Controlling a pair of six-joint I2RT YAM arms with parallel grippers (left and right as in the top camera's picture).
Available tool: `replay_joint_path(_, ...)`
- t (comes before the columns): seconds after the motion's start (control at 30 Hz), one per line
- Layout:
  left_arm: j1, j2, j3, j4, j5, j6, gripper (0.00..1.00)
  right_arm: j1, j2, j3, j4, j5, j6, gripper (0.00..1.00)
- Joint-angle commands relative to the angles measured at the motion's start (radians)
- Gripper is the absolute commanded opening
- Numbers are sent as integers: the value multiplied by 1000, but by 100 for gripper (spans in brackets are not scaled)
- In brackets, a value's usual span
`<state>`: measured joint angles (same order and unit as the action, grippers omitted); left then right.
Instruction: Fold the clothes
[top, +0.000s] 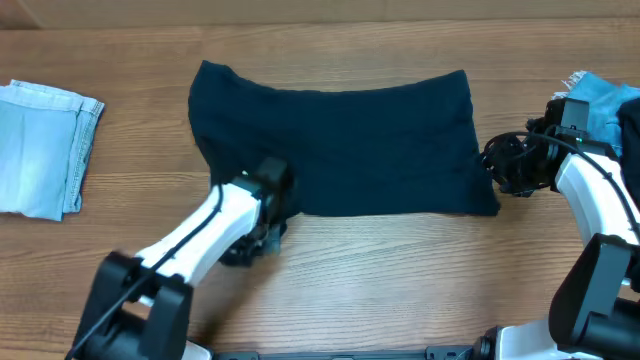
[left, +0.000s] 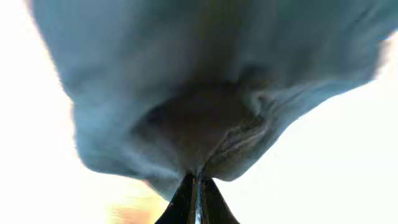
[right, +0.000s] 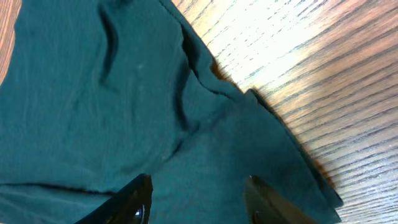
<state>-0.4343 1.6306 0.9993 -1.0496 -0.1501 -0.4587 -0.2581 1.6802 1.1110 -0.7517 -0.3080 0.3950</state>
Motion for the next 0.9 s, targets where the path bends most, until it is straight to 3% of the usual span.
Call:
replay_joint_path(0.0,66,-46,78,17,-106,94,6,3,-18,16,5,3,-3,52)
replay_joint_path(0.2,244,-46,80,191,-115,243,6,3,-18,16,5,3,-3,51)
replay_joint_path(0.4,324,-46,80,409,-36,326,9,3,-18,16,2,3,-3,51)
replay_joint_path(0.53,324,-45,80,516,-39,352,23,3,-18,16,-2,3,-3,51)
replay_joint_path(0.6,325,-45,80,529,-51,359,37,3,-18,16,-3,3,-3,51)
replay_joint_path(0.63,326,-45,80,522,-81,358,51,3,-18,16,-5,3,-3,52)
replay_joint_path(0.73,331,-45,81,475,-112,340,58,3,-18,16,-14,4,-3,56)
replay_joint_path(0.87,336,-45,81,393,72,319,59,3,-18,16,-44,55,-3,69)
